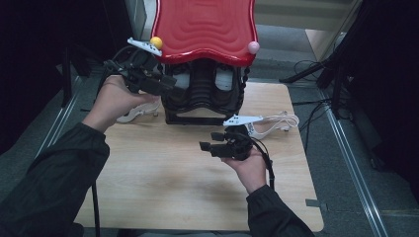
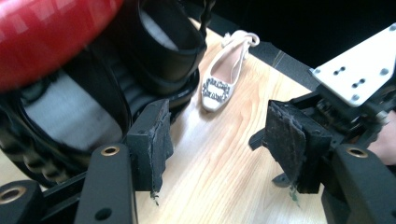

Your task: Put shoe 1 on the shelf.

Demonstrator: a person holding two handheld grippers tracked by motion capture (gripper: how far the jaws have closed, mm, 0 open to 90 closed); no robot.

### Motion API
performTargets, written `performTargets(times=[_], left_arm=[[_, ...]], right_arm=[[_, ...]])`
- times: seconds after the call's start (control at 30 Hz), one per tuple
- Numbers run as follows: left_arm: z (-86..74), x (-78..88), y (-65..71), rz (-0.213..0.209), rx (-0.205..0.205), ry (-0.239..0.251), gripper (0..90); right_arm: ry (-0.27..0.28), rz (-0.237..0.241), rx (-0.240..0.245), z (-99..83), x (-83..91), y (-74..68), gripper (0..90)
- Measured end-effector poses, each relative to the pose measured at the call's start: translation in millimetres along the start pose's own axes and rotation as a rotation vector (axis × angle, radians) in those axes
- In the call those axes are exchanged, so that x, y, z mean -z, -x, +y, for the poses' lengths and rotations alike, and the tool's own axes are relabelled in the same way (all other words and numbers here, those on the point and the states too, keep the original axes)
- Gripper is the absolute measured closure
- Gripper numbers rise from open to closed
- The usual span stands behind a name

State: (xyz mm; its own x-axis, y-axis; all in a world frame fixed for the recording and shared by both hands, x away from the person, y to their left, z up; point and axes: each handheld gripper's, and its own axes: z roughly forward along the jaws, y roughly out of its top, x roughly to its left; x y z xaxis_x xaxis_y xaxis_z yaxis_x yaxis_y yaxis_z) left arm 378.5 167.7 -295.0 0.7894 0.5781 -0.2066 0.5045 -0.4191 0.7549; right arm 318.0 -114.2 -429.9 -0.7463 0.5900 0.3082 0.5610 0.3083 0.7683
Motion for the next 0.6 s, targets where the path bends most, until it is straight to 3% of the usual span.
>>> performTargets(times=[0.23,0.6], left_arm=[[-30.9,-14.8,-4.8,-0.014,0.008,-0.010,39.3],[-72.3,-29.4,-11.0,-0.016,0.033,-0.032,40.3]], right_arm=[[-0.013,0.012,-0.027,-15.3,4.2,2.2,39.9],[-0.019,-0.006,-0.018,-26.9,12.7,6.0,38.6]])
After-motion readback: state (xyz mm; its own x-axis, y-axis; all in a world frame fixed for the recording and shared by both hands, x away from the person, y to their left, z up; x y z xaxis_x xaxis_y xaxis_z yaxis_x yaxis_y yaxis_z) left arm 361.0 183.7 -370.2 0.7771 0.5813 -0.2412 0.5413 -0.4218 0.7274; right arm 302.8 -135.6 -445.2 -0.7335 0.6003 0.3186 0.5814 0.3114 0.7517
